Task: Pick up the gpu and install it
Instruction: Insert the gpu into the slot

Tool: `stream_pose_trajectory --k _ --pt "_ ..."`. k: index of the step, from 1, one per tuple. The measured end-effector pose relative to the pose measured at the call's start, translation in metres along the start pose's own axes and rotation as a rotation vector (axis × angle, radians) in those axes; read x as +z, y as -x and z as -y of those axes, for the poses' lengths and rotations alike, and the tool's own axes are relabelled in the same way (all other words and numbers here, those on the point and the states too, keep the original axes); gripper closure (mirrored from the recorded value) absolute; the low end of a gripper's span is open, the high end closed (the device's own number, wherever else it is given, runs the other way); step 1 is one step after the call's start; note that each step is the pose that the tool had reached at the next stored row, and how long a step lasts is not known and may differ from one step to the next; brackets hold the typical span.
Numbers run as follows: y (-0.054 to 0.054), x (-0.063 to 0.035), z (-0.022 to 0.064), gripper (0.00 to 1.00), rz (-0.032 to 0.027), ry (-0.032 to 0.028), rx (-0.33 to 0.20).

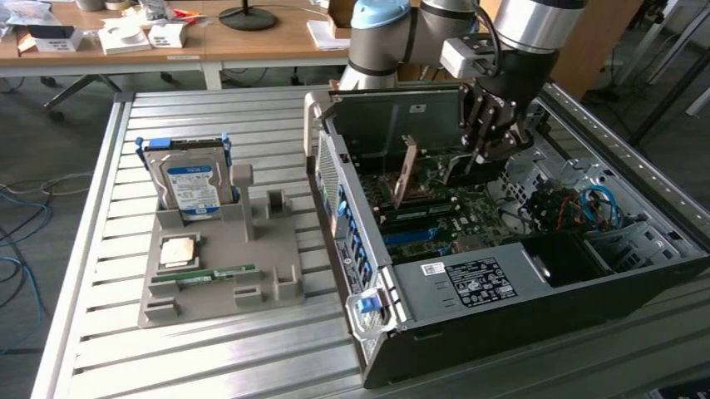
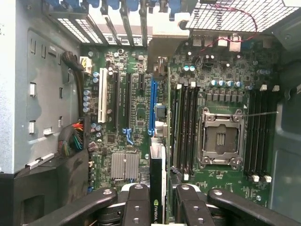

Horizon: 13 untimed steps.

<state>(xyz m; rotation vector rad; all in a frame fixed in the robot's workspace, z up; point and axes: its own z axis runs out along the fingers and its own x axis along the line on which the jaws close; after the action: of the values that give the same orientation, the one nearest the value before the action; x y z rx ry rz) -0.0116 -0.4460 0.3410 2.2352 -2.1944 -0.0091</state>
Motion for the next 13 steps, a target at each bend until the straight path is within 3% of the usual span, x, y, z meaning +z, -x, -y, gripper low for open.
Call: stream_pose_trajectory --k 13 --pt "0.0001 0.0073 -0.0014 0.74 0.0019 -0.0024 0.006"
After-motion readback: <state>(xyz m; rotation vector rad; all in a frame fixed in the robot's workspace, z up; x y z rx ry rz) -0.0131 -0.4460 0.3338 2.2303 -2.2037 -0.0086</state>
